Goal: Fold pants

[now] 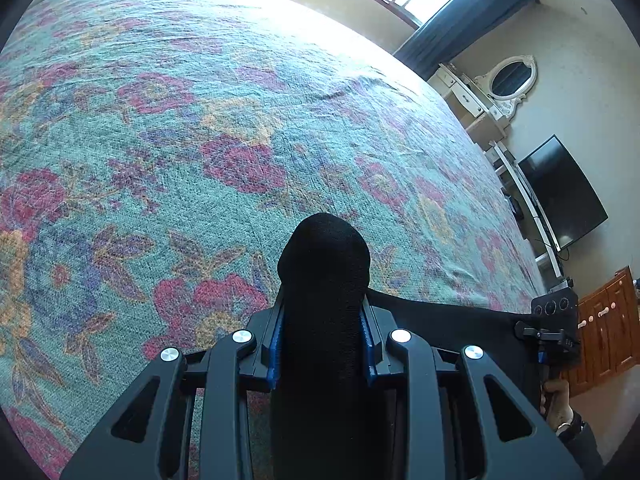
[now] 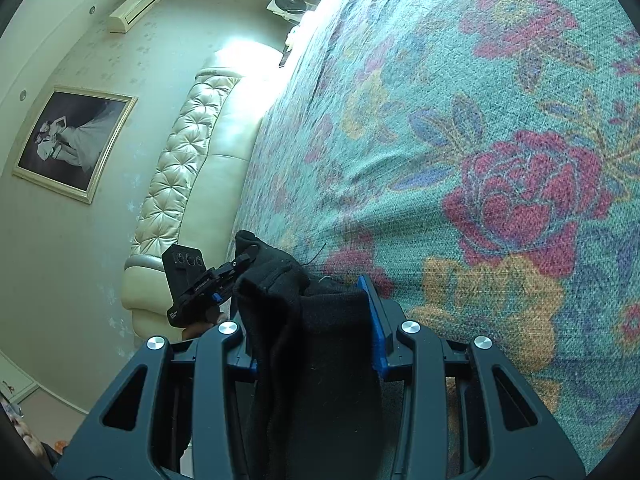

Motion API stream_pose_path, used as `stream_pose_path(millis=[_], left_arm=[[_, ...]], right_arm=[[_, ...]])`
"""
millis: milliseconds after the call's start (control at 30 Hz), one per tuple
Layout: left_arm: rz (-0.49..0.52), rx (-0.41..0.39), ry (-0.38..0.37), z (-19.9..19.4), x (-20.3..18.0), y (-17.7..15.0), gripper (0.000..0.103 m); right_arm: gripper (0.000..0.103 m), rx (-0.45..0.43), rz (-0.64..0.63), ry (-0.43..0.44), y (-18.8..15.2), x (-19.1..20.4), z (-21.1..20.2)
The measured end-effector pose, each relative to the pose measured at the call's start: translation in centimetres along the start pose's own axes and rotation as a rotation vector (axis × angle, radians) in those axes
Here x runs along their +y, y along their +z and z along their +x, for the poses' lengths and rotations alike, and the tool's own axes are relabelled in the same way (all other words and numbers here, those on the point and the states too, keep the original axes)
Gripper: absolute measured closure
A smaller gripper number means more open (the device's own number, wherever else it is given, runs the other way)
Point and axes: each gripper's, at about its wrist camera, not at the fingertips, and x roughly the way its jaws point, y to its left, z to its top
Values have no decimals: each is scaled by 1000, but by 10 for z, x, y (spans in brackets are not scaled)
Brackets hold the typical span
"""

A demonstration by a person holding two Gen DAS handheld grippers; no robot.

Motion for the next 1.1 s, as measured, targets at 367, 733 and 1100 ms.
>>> stream_pose_path(millis=[367,733,1100], left_arm=[[-5,25,-7,10,4,6,71],[-17,20,-24,12,8,5,70],[-25,20,-47,12,15,4,67]], right_arm=[[65,-14,15,19,-2,-8,-6],[65,-16,24,35,-1,-16,-13],[66,-19,30,40,0,-20,-16]])
